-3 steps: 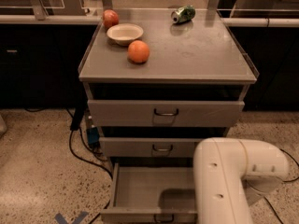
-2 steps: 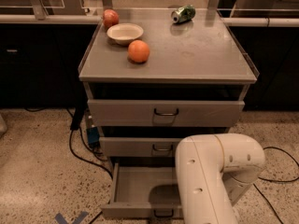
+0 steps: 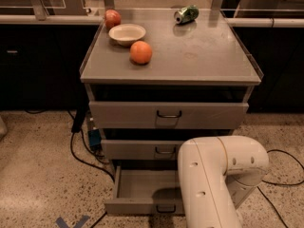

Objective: Close bottom drawer

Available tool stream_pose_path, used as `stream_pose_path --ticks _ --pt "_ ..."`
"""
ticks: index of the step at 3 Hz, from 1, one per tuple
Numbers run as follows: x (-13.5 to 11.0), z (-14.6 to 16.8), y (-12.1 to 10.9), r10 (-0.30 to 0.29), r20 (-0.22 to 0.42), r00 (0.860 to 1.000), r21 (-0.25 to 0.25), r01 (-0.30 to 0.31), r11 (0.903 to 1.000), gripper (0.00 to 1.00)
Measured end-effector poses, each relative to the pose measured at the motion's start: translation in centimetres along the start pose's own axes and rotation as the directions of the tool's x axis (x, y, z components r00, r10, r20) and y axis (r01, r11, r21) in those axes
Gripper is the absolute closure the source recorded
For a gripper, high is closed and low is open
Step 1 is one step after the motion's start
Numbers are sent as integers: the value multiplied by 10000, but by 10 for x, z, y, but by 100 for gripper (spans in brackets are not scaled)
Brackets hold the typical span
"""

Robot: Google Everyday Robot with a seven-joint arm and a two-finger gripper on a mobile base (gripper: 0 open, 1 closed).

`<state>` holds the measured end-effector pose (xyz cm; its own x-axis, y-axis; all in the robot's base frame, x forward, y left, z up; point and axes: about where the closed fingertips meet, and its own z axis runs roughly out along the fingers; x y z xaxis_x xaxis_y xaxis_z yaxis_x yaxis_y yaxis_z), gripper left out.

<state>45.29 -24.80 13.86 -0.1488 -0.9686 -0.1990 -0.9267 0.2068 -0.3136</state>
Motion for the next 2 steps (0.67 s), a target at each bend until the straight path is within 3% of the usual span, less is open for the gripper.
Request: stream_pose_path --ticks 2 --pt "0 -2 0 74 696 9975 59 -78 10000 100"
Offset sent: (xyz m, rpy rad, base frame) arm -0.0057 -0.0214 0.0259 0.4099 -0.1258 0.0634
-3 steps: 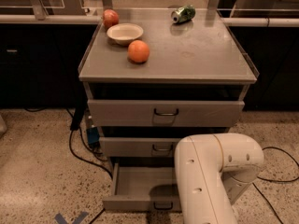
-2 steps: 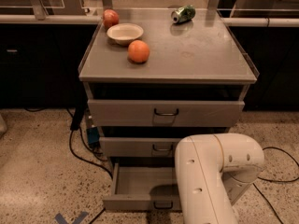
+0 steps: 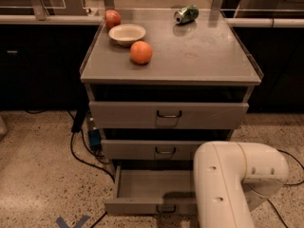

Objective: Close bottom drawer

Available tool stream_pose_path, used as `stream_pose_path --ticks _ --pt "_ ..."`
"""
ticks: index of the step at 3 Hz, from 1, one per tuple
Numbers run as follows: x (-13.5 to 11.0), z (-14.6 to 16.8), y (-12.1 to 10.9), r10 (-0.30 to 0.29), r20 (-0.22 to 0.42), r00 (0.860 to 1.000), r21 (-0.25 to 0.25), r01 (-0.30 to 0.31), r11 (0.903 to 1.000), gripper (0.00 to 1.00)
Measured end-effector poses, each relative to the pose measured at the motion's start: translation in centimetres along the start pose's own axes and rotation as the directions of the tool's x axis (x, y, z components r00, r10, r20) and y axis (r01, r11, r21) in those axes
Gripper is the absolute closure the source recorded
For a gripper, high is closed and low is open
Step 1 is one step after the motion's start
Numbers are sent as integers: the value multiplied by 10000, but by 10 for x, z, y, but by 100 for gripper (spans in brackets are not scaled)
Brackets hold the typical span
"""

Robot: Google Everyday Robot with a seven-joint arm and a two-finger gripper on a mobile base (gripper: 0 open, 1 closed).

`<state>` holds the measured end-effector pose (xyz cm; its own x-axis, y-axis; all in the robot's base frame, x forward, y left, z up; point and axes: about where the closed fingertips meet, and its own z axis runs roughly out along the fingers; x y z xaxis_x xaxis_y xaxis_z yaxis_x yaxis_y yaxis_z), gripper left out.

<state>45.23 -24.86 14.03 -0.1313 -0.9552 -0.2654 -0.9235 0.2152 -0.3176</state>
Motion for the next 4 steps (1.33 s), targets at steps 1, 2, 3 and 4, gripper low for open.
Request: stream_pose_path --ticks 1,2,3,4 --pt "5 -1 -9 1148 1052 9878 501 -1205 9914 100" --pt "22 5 -13 1918 2046 9599 906 -2137 9727 100" --pt "17 20 -27 743 2507 9652 1101 -1047 9884 100" --pt "11 33 -41 92 2574 9663 1238 -424 9914 100"
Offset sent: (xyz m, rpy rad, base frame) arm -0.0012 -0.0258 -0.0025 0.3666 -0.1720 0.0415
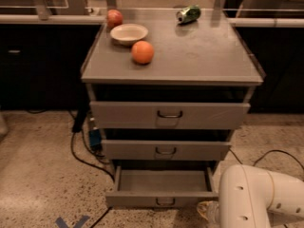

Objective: Close bottom drawer

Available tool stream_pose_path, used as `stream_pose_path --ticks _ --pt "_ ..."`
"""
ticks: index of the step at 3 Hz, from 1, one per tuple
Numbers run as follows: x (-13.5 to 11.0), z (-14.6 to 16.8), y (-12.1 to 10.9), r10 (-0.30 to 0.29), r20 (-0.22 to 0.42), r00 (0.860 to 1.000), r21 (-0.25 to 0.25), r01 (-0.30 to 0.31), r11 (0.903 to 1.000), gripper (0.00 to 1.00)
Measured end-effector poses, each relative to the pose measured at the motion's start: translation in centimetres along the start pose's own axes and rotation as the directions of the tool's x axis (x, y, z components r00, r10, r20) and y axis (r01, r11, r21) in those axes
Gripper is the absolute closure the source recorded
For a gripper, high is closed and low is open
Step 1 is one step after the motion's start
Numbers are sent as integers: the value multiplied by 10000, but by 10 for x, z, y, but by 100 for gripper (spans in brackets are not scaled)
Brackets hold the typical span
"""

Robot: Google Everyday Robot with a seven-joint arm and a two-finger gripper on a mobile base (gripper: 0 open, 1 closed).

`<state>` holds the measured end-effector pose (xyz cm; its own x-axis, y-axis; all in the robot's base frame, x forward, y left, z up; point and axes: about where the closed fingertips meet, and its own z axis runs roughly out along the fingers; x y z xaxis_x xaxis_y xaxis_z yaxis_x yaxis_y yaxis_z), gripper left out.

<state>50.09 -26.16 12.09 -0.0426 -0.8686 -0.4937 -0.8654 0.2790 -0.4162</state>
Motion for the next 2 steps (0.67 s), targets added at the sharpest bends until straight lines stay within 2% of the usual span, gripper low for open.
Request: stream_pose_path --ticks 1,2 --pt "-20 24 -36 -1114 144 9937 51 1113 9938 100" --pt "-26 30 -46 -1390 177 9901 89 1389 9903 100"
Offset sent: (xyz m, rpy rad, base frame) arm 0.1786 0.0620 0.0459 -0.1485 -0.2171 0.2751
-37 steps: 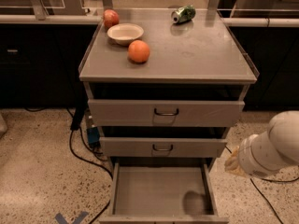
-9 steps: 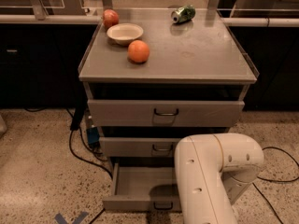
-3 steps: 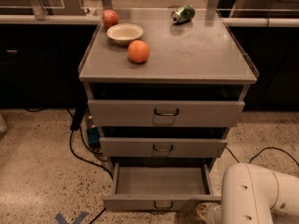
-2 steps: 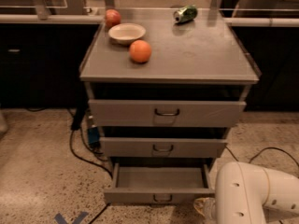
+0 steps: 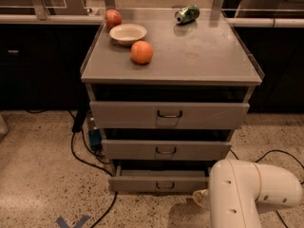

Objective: Close bottom drawer

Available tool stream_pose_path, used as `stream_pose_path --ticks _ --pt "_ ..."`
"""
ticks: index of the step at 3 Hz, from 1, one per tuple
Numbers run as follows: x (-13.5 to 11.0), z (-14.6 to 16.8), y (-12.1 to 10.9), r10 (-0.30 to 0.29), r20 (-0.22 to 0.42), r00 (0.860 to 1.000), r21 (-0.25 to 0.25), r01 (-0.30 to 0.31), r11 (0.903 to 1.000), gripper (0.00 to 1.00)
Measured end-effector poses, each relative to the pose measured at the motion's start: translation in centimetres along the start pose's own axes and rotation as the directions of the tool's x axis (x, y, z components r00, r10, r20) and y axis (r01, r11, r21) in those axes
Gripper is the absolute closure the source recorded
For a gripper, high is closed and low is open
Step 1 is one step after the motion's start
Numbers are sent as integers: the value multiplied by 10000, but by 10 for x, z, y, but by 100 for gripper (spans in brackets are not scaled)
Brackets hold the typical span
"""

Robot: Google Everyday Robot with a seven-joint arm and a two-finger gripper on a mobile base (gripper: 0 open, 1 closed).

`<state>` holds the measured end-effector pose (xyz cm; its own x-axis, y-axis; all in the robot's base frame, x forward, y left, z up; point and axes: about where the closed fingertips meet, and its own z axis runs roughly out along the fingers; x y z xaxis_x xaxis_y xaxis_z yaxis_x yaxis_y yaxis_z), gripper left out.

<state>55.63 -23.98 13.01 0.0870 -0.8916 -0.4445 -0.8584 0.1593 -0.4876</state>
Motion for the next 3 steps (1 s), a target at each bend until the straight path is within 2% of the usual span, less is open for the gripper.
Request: stream_pose_path --ticks 1,2,3 --pt "0 7 -23 -429 -253 9988 132 432 9990 100" --pt "9 13 -35 -791 -931 9925 -71 788 9969 100" --pt "17 15 -33 -743 -1213 9898 -60 741 9972 100"
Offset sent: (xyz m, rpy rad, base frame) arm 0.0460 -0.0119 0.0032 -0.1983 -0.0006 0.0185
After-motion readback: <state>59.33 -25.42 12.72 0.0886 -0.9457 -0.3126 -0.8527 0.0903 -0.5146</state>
